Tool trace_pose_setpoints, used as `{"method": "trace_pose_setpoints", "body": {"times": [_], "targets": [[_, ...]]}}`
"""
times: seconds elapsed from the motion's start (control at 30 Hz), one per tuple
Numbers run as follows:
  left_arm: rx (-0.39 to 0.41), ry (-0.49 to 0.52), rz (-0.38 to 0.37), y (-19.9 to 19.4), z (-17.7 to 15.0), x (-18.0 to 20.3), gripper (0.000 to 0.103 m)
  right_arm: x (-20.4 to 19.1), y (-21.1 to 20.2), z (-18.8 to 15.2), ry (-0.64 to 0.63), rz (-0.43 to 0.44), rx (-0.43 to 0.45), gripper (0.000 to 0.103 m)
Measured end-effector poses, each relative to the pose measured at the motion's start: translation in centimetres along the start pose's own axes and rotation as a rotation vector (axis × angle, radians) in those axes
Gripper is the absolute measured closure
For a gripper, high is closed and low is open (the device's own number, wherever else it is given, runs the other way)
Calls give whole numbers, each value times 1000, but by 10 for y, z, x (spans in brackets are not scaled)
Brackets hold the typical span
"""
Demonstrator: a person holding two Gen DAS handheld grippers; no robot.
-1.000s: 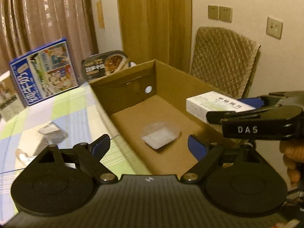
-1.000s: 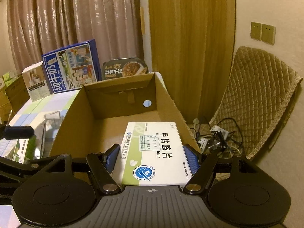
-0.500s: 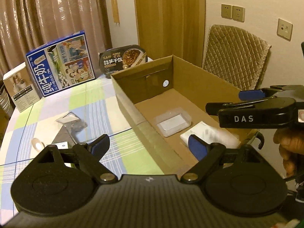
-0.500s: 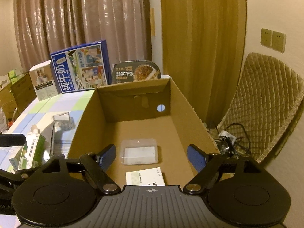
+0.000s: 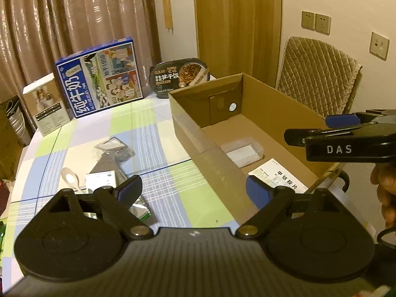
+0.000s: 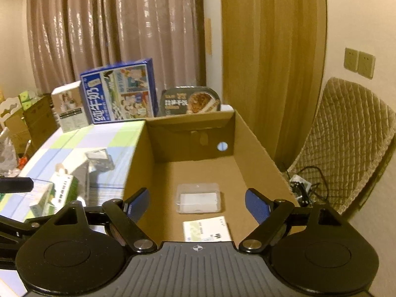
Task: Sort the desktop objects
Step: 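Bring both tools back over the remaining items on the table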
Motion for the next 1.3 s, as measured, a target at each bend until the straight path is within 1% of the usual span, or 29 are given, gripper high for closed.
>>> {"method": "trace_pose_setpoints", "body": {"times": [0.17,0.33,0.47,0.67,0.77,0.9,1.0,1.1,1.3], "targets": [[6,-15,22,-17,-9,-12,13,-24,-16,-1,-11,37,18,17],[10,-34,59,-39,-27,-33,11,-54,-32,-5,-35,84,31,13],[-7,-62,101,-57,-55,-58,11,-82,-42,-18,-70,137,23,11],[-48,-96,160,-81,-105,-95,10,-121,-45,-44,-118,205,-5,10],[-81,-103,183,-86,-128,-112,10,-138,-40,-61,-144,234,-32,10],[-100,-116,203,-88,-146,-129,10,-152,-32,-80,-167,252,-62,10],[-100,-124,195,-85,-154,-136,10,-157,-21,-90,-168,256,-89,10],[-94,-130,155,-77,-160,-140,10,-162,-10,-100,-178,262,-115,10],[-103,-65,112,-50,-167,-146,10,-170,17,-116,-199,276,-162,10]]}}
Point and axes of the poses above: each gripper's, at about its wrist camera, not at the fingertips, and y roughly the way its jaws point, x to its right, z to its top, the point moved 6 cm from there along y, roughly the way its jaws point, and after that the axes turned 7 degrees about y, right-handed, at the moved point
